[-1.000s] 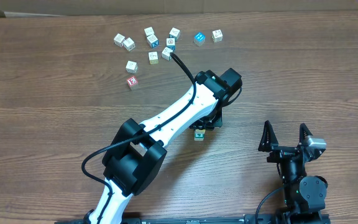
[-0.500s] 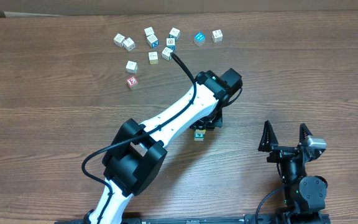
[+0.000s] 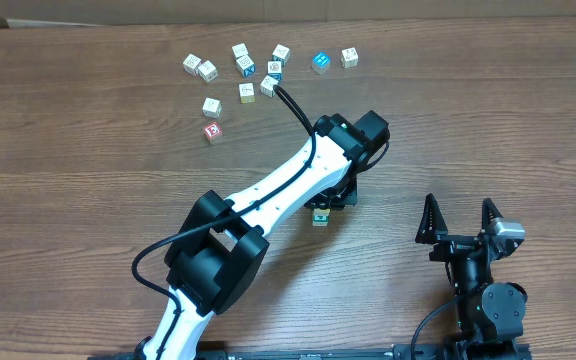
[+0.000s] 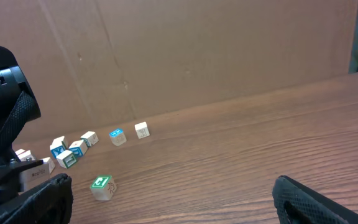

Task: Form a tower
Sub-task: 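Align the held X block directly above the 4 block, then lower the X block onto the 4 block and open the left gripper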

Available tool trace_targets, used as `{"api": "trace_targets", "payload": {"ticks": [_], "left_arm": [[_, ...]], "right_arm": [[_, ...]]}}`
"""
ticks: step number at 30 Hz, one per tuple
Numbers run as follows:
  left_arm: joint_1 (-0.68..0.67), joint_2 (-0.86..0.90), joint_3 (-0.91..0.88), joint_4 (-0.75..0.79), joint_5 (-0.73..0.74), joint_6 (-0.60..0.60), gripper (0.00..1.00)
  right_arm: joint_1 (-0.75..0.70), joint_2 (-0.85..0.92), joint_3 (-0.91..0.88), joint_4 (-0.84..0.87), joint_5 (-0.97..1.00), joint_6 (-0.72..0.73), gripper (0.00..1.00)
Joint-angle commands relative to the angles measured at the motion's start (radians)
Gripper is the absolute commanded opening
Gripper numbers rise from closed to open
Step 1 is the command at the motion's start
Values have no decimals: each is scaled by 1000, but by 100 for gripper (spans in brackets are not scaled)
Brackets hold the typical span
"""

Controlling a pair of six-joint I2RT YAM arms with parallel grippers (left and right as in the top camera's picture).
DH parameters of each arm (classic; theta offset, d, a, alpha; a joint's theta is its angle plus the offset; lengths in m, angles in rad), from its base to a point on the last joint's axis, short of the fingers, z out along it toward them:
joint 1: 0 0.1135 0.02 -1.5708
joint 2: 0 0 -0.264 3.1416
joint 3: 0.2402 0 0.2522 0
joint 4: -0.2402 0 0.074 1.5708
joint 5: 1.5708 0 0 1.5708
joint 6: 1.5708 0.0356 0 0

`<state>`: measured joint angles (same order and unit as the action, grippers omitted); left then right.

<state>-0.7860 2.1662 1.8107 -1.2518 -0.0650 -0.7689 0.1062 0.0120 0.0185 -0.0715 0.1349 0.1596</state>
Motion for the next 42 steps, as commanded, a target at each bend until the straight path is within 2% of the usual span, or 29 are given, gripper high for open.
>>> {"api": "trace_targets", "payload": {"ticks": [1,6,42], "left_arm": [[-8,-28,-10,0,-24,-21,8],[-8,-28,-13,0,-24,-21,11],[-6,-28,-37,26,-50,-24,15]], "right_arm": [[5,-9,-10,3,-1,-5,100],[5,-9,-10,3,-1,-5,100],[5,-9,-10,3,-1,-5,100]]}}
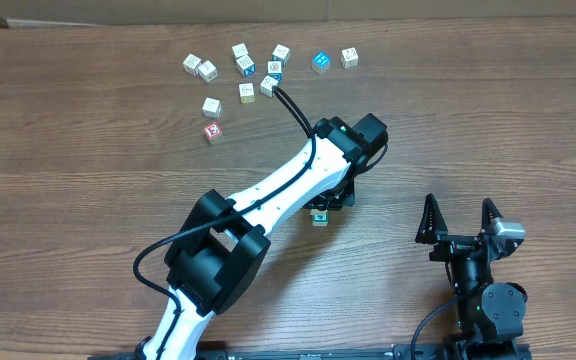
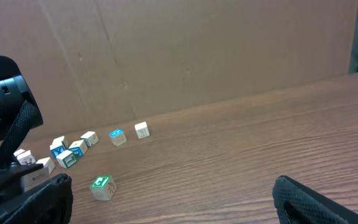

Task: Form a tower
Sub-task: 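Lower the X block onto the 4 block and open the left gripper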

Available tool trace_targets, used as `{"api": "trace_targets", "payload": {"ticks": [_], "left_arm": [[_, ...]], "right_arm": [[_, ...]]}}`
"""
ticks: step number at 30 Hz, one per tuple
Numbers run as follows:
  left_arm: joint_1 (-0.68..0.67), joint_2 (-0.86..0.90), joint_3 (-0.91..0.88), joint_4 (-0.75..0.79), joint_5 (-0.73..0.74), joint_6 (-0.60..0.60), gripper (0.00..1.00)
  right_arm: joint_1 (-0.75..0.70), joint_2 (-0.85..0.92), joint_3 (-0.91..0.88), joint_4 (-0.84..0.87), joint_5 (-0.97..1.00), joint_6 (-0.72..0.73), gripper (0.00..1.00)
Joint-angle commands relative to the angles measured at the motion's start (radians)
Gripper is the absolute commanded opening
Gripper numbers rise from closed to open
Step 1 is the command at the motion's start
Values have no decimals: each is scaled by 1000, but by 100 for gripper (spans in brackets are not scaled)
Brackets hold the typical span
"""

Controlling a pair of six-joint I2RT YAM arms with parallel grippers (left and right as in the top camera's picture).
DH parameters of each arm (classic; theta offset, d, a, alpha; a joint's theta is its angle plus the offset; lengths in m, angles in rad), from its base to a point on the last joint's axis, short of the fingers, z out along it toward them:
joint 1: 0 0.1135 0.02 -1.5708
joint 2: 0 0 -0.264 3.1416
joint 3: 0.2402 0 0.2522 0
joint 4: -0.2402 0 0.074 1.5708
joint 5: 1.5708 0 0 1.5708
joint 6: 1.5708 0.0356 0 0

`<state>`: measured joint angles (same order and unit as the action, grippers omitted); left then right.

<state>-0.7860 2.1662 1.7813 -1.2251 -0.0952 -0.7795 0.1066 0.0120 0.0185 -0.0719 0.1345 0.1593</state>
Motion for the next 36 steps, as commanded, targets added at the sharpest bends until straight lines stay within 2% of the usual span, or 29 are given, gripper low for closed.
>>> {"api": "trace_targets", "payload": {"ticks": [1,36], "left_arm": [[-6,-28,-8,-1,-20,-13,15],[-6,-28,-42,23,16,-13,19]], "right_arm": [[5,-9,-10,4,0,-4,100],[5,-9,-10,4,0,-4,100]]}}
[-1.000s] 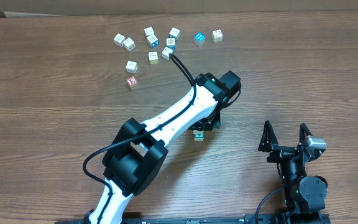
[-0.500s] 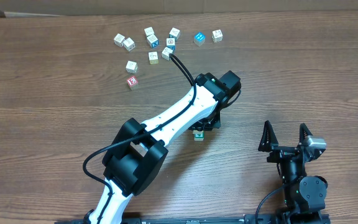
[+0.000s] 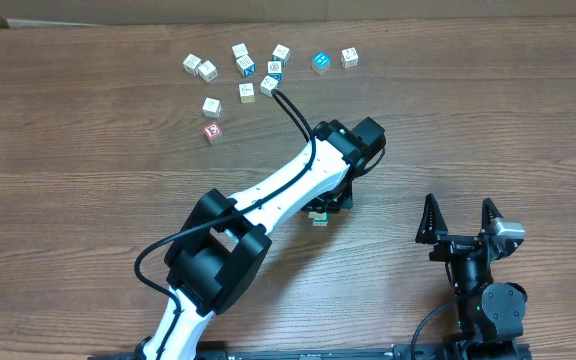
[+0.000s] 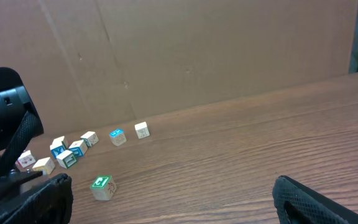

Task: Form a tower
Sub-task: 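Lower the X block onto the 4 block and open the left gripper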

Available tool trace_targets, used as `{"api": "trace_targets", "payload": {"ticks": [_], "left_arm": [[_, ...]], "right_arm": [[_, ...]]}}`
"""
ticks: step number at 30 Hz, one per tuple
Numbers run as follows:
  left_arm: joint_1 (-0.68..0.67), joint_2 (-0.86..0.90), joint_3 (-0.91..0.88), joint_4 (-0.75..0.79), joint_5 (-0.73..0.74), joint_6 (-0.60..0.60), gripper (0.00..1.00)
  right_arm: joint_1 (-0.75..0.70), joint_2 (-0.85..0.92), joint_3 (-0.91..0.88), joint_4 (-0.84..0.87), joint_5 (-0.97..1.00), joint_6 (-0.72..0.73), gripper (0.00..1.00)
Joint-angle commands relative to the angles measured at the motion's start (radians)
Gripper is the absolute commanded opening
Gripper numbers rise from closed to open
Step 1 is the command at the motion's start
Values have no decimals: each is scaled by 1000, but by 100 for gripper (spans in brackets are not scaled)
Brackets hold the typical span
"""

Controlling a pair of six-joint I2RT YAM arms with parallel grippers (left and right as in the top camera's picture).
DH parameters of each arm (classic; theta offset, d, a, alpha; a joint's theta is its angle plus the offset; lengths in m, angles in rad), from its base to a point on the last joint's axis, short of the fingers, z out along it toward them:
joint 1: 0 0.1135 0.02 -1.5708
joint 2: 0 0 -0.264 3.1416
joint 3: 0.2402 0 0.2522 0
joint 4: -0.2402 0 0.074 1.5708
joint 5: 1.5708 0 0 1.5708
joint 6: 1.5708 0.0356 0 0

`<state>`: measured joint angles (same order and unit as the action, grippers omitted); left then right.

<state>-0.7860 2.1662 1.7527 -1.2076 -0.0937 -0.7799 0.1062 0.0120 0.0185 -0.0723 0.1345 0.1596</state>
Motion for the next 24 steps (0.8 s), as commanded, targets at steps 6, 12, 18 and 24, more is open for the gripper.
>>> {"api": "trace_targets", "payload": {"ticks": [6,12,18,24], "left_arm": [[-5,-28,-13,11,64,-8,18],[-6,-28,-13,11,60,-2,25],[-6,-28,-13,11,60,-2,31],[-6,-28,-13,8,60,-2,35]], "right_arm": [[5,-9,-10,4,0,-5,100],[5,-9,-10,4,0,-5,100],[5,-9,-10,4,0,-5,100],[5,-9,-10,4,0,-5,100]]}}
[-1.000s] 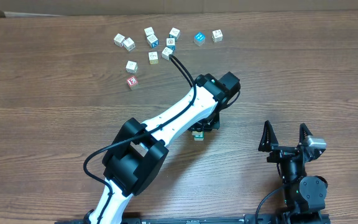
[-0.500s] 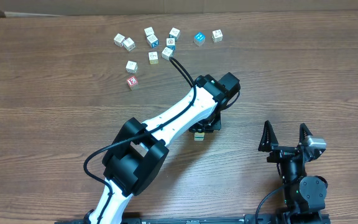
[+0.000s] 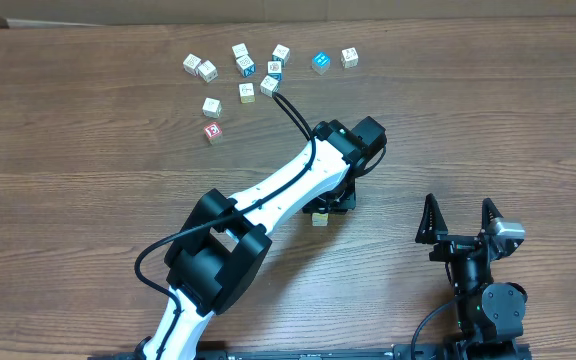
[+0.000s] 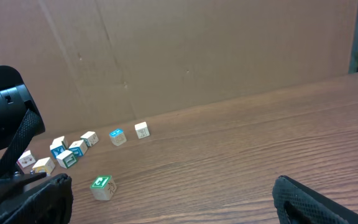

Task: Form a tower
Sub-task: 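Lower the X block onto the 4 block and open the left gripper, then move the left gripper back over the block cluster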

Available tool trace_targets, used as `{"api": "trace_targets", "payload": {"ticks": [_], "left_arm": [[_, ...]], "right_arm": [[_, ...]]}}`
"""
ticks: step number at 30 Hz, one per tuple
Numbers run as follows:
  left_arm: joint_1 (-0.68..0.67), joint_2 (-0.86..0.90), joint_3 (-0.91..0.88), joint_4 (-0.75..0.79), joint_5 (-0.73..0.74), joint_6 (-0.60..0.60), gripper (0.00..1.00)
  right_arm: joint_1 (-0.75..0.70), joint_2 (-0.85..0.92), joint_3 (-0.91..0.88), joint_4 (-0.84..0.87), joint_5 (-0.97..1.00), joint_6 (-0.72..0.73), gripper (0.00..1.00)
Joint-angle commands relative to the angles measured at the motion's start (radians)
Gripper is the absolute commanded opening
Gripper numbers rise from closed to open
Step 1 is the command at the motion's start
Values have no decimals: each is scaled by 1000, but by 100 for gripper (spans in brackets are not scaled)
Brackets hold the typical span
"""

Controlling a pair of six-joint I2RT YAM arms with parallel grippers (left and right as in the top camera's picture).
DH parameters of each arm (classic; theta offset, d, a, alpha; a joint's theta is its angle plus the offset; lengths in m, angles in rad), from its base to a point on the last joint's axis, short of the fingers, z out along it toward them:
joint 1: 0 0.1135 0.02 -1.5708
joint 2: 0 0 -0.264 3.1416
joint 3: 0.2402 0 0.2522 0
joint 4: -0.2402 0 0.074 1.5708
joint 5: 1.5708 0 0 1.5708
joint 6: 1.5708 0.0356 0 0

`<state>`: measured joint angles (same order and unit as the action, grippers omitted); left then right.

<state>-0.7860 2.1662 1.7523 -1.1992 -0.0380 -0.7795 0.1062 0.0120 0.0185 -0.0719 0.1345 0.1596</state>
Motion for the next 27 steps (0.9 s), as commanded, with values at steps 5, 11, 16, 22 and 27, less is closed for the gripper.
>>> {"api": "trace_targets", "payload": {"ticks": [5,11,16,22,27], "left_arm": [[-6,-28,-13,-2,5,-2,34],[-6,-28,-13,-6,6,-3,30],[-6,-28,-13,-8,6,-7,29],[-6,-28,-13,-4,6,-21,26],[-6,-28,-13,-4,6,-60,26]], "right_arm": [[5,-9,-10,4,0,-5,100],[5,-9,-10,4,0,-5,100],[5,-9,-10,4,0,-5,100],[5,-9,-10,4,0,-5,100],[5,-9,-10,4,0,-5,100]]}}
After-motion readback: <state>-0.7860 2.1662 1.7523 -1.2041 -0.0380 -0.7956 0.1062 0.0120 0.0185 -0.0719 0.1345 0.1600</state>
